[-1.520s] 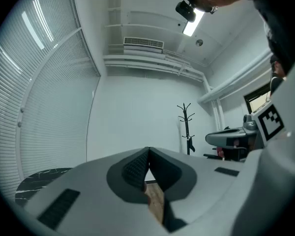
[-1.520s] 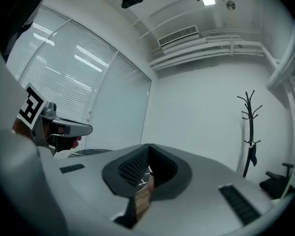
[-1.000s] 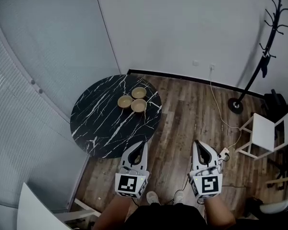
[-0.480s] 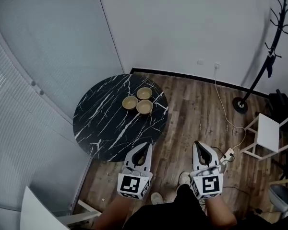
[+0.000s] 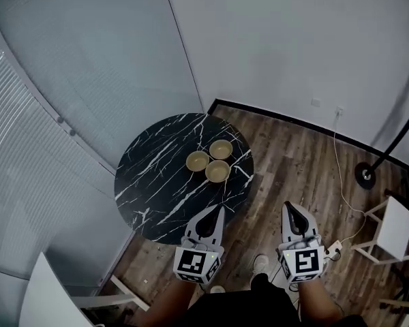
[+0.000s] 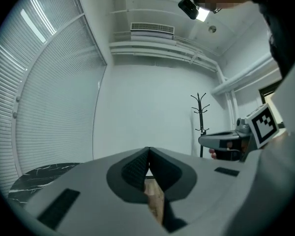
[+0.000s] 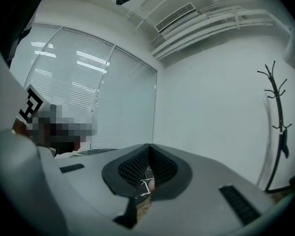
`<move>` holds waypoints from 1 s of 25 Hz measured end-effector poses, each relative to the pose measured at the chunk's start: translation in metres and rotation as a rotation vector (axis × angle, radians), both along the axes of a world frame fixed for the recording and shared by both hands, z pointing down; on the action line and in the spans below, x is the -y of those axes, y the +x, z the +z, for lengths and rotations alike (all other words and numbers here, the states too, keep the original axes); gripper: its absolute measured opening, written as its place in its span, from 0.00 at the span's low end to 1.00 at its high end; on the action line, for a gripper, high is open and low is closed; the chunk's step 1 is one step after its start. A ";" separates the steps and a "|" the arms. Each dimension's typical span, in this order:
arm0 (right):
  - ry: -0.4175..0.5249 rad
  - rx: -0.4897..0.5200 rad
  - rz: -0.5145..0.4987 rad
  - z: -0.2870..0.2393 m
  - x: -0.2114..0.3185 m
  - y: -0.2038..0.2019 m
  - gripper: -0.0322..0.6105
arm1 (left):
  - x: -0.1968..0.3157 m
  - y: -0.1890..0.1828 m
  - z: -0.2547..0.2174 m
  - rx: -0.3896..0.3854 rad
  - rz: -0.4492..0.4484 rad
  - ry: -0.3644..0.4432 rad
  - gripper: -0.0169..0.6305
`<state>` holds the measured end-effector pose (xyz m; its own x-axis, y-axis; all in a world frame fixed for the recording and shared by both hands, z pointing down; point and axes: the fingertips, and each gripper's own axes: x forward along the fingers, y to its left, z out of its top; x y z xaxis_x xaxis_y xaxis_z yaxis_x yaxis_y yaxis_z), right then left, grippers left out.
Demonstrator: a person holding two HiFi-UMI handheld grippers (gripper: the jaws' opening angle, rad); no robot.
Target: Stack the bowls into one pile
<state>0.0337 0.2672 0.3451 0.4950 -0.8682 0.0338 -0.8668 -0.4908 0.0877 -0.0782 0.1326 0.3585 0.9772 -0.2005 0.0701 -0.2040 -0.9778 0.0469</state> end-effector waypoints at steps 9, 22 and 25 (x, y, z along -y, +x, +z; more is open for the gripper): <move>-0.038 0.017 -0.255 0.025 0.057 0.045 0.06 | 0.032 0.009 0.025 0.069 -0.243 -0.004 0.04; -0.104 0.042 -0.449 0.051 0.138 0.036 0.06 | 0.081 -0.014 0.061 0.116 -0.424 -0.072 0.04; -0.127 0.033 -0.471 0.051 0.161 0.039 0.06 | 0.099 -0.004 0.060 0.093 -0.427 -0.084 0.04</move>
